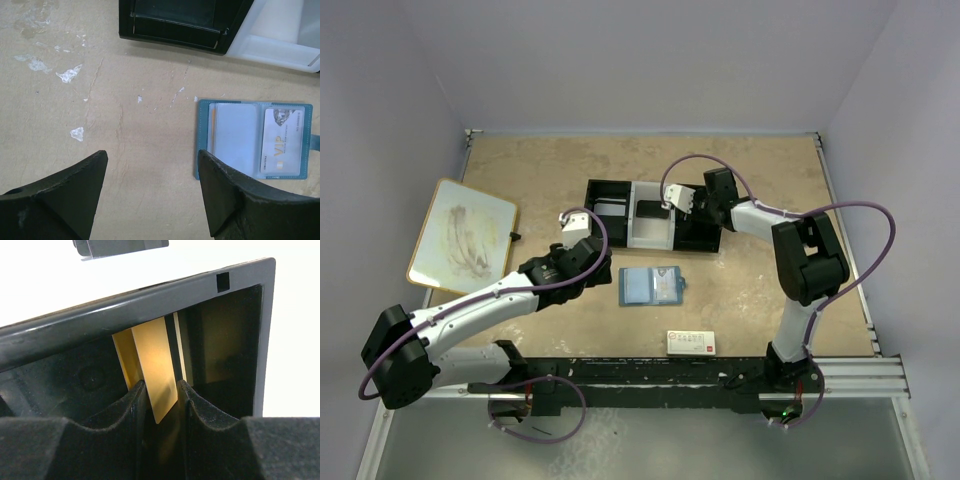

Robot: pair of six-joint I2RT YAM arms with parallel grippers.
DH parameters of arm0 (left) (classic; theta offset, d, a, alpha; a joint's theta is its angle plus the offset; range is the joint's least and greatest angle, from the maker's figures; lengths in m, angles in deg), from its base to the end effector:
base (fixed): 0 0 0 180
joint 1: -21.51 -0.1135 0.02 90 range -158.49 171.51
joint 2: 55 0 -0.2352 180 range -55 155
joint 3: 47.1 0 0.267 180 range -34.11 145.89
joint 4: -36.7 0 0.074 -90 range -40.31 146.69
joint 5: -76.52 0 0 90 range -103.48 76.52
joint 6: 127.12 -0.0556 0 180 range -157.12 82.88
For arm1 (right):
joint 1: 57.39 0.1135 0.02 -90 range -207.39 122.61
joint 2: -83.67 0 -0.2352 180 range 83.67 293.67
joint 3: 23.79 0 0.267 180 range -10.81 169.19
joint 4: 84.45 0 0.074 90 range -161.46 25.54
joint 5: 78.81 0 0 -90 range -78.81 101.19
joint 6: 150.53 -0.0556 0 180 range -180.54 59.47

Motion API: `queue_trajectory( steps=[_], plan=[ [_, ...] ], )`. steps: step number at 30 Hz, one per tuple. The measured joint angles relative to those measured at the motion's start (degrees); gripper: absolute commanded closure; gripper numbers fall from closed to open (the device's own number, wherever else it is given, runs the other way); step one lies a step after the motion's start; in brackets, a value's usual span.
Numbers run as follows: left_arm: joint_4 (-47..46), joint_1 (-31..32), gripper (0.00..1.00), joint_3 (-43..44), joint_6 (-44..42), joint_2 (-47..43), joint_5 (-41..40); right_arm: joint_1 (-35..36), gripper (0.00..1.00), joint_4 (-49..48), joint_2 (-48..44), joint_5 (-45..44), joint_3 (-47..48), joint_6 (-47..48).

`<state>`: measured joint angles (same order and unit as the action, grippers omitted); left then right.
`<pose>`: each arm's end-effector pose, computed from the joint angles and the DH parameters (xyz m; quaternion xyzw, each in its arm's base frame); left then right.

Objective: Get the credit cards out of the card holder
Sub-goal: Place the credit card in the storage box.

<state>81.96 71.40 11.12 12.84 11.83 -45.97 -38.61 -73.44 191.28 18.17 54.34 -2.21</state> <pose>0.1921 -0.1817 0.1921 -0.0873 0.9127 -0.0566 0.3952 0.3972 0.1422 0.1224 -0.5848 0.6930 -0.0894 0.4120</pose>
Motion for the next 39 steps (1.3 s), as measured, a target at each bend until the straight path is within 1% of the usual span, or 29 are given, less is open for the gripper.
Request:
queue_trajectory(
  steps=[12, 13, 14, 15, 25, 28, 30, 32, 34, 36, 39],
  plan=[
    [0.0, 0.0, 0.29, 0.0, 0.0, 0.0, 1.2, -0.1, 0.63, 0.0, 0.0, 0.0, 0.0, -3.1],
    [0.0, 0.0, 0.29, 0.0, 0.0, 0.0, 1.2, -0.1, 0.61, 0.0, 0.0, 0.0, 0.0, -3.3],
    [0.0, 0.0, 0.29, 0.0, 0.0, 0.0, 1.3, -0.1, 0.49, 0.0, 0.0, 0.0, 0.0, -3.5],
    [0.0, 0.0, 0.29, 0.0, 0.0, 0.0, 1.4, -0.1, 0.48, 0.0, 0.0, 0.0, 0.0, -3.7],
    [0.0, 0.0, 0.29, 0.0, 0.0, 0.0, 2.3, -0.1, 0.47, -0.2, -0.3, -0.2, 0.0, -5.4],
    [-0.1, 0.0, 0.29, 0.0, 0.0, 0.0, 2.6, -0.2, 0.45, -0.2, -2.6, 0.2, -0.1, -6.8],
    [-0.5, 0.0, 0.29, 0.0, 0.0, 0.3, 2.9, -0.3, 0.45, -1.4, -6.6, 0.5, -1.2, -8.4],
    [-1.0, 0.0, 0.29, 0.0, -0.1, 0.9, 3.3, -0.4, 0.44, -2.9, -11.3, 0.8, -2.3, -11.1],
    [-1.6, 0.0, 0.29, 0.1, -0.3, 2.2, 3.8, -0.4, 0.43, -5.8, -16.7, 0.8, -3.5, -16.9],
    [-2.2, 0.0, 0.29, 0.4, -1.1, 3.7, 4.3, -0.5, 0.42, -8.9, -22.0, 0.9, -4.9, -25.4],
    [-3.5, -0.3, 0.29, 1.3, -2.3, 6.0, 5.9, -0.5, 0.43, -10.4, -28.3, 1.6, -7.3, -42.0]
  ],
)
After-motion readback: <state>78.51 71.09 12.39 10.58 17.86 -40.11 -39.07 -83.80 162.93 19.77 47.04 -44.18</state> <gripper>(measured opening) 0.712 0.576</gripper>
